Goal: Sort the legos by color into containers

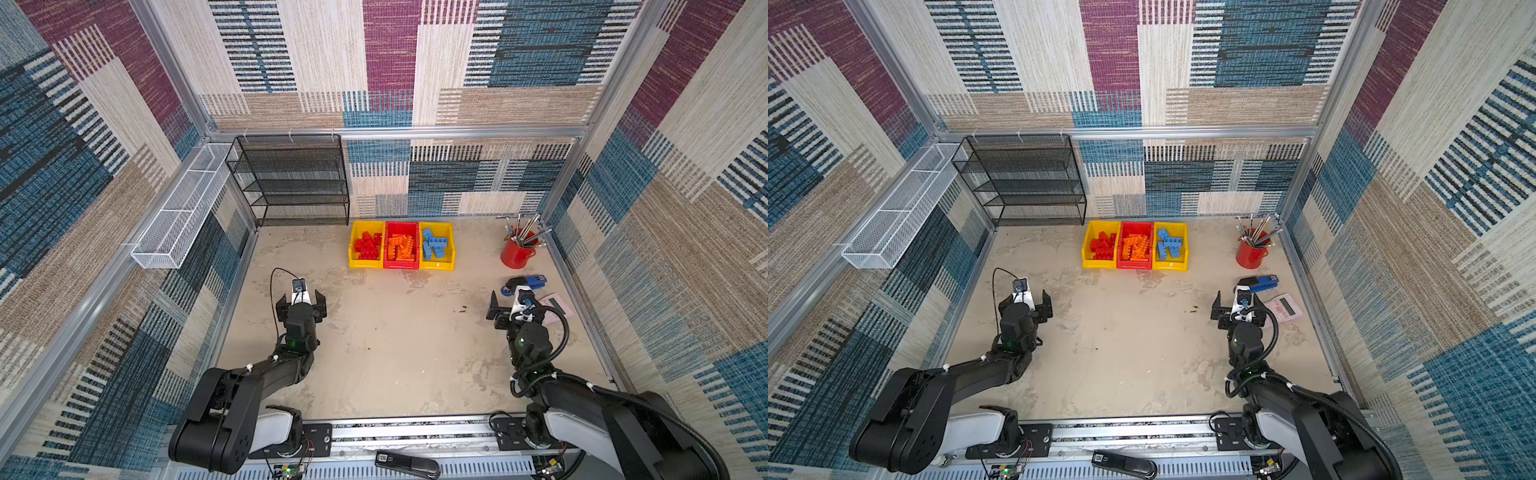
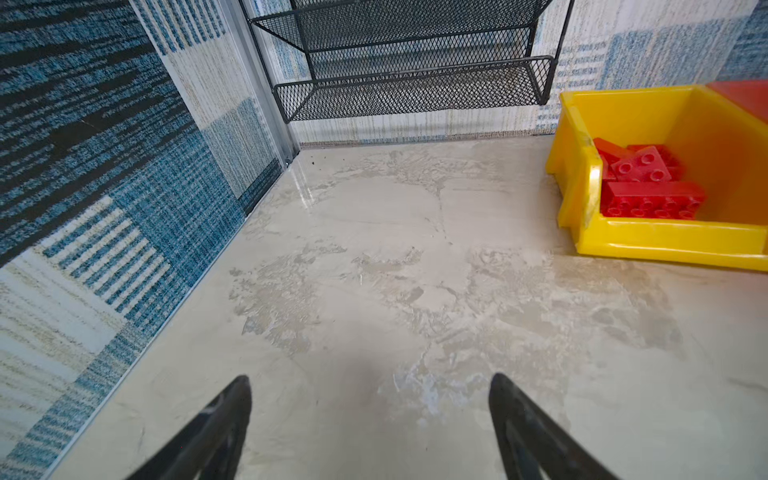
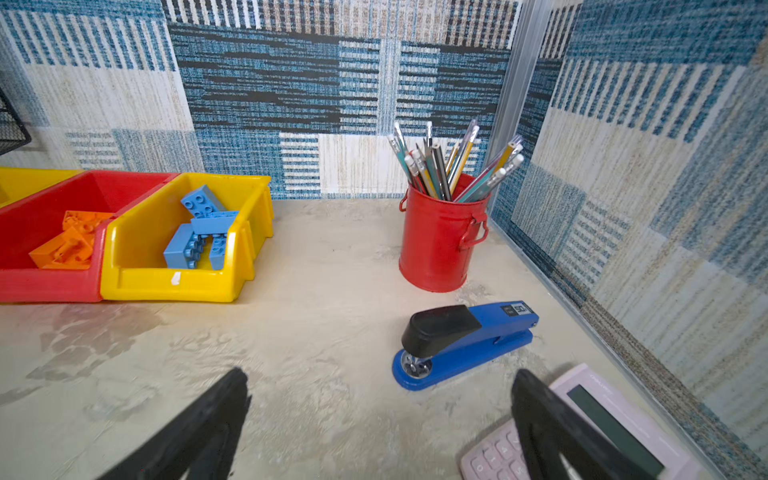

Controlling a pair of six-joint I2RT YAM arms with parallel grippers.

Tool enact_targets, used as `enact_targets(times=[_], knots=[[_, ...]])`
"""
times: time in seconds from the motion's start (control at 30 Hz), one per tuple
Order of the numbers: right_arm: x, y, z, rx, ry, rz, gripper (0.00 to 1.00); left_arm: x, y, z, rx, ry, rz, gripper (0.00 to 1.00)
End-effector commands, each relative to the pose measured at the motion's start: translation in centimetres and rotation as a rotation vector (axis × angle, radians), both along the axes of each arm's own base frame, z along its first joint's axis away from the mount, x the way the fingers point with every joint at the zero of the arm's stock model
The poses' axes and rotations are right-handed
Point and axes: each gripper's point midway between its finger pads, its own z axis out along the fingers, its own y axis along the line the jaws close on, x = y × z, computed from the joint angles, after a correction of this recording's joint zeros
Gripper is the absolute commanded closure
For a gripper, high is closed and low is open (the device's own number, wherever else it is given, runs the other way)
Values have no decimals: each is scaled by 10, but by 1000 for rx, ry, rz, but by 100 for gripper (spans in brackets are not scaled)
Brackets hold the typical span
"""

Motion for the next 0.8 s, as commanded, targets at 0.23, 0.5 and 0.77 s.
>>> enact_targets(times=[0.23, 0.5, 0.77], knots=[[33, -9, 30, 0, -134, 5, 1, 9, 11, 2, 3, -87, 3, 11], [37, -23, 19, 35, -156, 26, 1, 32, 16, -23, -51, 5, -35, 11], [56, -23, 1, 83, -71, 112, 1, 50, 13, -32, -162, 104, -162, 11]])
